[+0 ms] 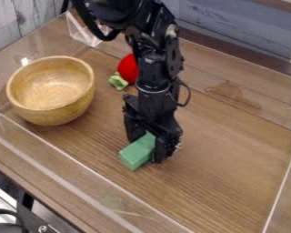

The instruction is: Put the green block in the brown bowl

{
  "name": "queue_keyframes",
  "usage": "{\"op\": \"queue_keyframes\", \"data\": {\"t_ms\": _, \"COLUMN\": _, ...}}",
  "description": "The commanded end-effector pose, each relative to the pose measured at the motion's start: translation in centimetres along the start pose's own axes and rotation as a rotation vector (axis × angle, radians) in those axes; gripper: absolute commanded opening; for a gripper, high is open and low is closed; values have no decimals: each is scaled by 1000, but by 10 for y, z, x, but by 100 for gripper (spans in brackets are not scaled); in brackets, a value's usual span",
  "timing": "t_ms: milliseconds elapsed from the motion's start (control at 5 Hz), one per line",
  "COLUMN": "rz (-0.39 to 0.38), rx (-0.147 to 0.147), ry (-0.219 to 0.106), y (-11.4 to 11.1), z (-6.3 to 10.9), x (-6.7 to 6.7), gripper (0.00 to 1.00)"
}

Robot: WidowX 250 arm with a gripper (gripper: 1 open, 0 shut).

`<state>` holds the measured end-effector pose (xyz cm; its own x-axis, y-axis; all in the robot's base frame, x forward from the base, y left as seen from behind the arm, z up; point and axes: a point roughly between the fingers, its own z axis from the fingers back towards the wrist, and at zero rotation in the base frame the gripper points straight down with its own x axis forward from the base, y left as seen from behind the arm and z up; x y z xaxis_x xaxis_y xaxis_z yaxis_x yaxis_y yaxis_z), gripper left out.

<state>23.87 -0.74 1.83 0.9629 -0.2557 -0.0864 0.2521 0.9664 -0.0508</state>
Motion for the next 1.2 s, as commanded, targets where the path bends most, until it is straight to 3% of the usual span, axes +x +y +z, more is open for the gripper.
{"op": "queue_keyframes", "data": {"t_ms": 0, "rz": 11, "rx": 4, "ry": -40, "y": 7, "z": 13, "x": 6, "gripper": 100}}
{"op": "queue_keyframes", "data": {"t_ms": 200, "rz": 30, "rx": -1, "ry": -43, "y": 16, "z": 18, "x": 7, "gripper": 100}}
{"op": "queue_keyframes", "data": {"t_ms": 600, "rz": 197, "rx": -15, "ry": -46, "y": 8, "z": 9, "x": 8, "gripper": 100}}
{"op": "queue_keyframes", "data": {"t_ms": 800, "rz": 194, "rx": -17, "ry": -45, "y": 5, "z": 6, "x": 8, "gripper": 0}}
{"op": "queue_keyframes", "data": {"t_ms": 1000, "rz": 213, "rx": -18, "ry": -51, "y": 2, "z": 6, "x": 1, "gripper": 0}}
